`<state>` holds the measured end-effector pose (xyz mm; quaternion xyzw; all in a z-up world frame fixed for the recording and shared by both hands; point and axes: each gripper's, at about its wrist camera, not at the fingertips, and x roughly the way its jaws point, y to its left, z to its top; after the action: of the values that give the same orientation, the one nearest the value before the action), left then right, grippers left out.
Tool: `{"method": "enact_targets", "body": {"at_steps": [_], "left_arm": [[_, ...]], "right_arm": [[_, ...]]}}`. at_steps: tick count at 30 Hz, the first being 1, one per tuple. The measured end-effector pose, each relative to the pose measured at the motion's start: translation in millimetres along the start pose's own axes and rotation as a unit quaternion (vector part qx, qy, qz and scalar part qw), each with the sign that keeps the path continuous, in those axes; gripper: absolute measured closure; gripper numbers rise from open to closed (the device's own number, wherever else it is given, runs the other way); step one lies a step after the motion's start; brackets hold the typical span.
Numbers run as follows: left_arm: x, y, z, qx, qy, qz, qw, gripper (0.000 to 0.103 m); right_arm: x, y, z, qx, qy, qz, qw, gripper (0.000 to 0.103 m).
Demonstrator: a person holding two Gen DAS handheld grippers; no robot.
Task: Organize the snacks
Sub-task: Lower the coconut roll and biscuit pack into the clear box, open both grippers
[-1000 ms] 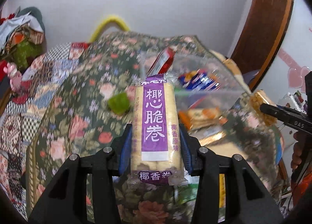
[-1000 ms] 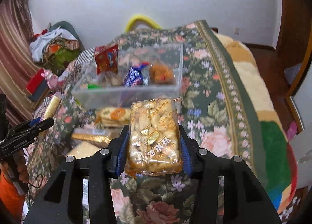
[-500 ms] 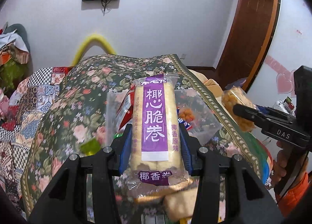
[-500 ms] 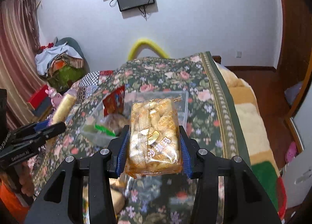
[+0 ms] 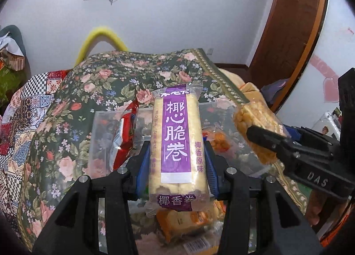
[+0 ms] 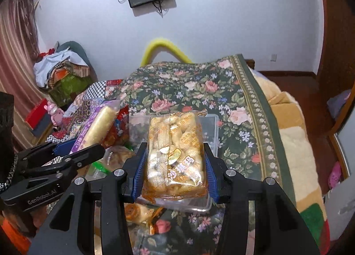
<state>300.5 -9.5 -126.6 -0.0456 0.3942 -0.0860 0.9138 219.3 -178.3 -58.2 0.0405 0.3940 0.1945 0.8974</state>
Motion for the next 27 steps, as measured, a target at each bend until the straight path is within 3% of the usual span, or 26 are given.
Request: {"method": "enact_targets", "body": {"at_steps": [14,21,27], "left_arm": [[48.0,7.7,-2.3,-0.003,0.032,0.011,0.9994,0.058],[35.7,3.9,-6.2,0.007,0.031,0.001,0.9995,0.057],[2.3,-0.8,-8.8,0.017,0.014,-0.006,0.9998,0.057]], "right_arm": [[43.3,-2.9,-7.5,-0.008,0.050,0.001,0.999,0.060],[40.3,-2.3,-9.0,-0.016,0.055,-0.012,0.998,0.058],[27.0,-3.5,-4.3,-0.009,0.047,-0.014,0.999,0.056]]}}
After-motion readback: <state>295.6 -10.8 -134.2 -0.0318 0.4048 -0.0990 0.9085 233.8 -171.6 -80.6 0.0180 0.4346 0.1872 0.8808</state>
